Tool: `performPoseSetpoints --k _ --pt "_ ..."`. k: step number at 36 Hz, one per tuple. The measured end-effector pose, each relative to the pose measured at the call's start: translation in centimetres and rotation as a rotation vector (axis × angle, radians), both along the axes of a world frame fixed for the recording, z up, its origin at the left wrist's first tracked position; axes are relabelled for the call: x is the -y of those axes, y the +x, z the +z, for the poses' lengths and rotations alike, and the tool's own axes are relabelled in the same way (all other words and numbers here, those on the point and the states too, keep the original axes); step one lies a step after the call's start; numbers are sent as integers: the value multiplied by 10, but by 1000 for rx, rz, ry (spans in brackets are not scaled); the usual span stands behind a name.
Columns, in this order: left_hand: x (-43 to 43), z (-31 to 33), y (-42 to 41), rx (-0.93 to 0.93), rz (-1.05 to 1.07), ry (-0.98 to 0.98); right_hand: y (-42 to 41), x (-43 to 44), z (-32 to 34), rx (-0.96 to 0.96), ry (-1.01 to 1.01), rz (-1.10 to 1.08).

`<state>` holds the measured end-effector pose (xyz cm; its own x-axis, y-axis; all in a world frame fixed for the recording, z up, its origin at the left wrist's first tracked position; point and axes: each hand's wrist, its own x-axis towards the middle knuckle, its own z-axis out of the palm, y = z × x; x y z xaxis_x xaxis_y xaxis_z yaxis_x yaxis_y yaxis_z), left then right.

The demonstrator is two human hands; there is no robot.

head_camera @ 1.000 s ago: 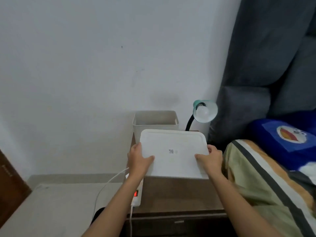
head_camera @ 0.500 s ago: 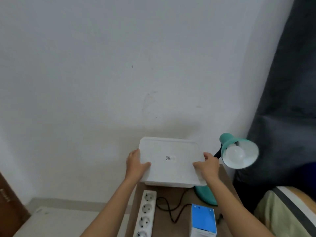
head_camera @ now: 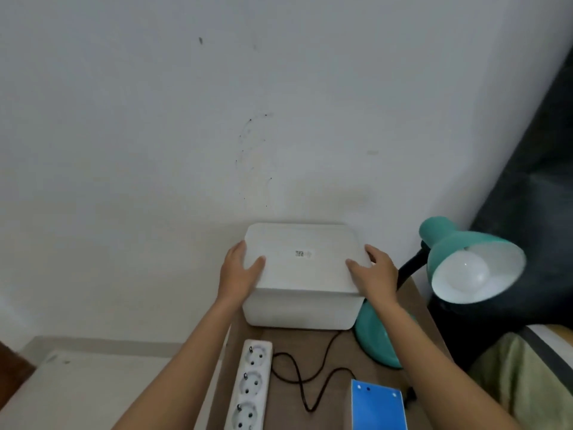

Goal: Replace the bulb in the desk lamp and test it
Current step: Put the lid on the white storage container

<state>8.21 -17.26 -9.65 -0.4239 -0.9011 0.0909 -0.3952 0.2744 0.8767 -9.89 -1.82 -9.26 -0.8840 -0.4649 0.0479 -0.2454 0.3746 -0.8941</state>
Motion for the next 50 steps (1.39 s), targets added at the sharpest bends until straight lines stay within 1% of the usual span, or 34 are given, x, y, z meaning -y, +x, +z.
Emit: performPoseSetpoints --k 8,21,28,35,41,45,50 --pt "9 -2 -4 -44 45 18 4 7 -3 -18 -60 -53" --pt "12 -4 -5 -151 109 112 3 11 2 -11 -8 -67" --pt "15 -3 -7 -159 135 110 3 14 3 10 -4 -71" --pt "16 -3 -10 -198 155 161 1 14 5 4 26 -82" --pt "16 -3 -10 -241 185 188 1 16 10 -19 9 -88" --pt "17 -2 -6 -247 196 188 2 19 13 -20 -8 -78" --pt "18 -1 -7 -212 176 172 8 18 11 -34 -16 -86"
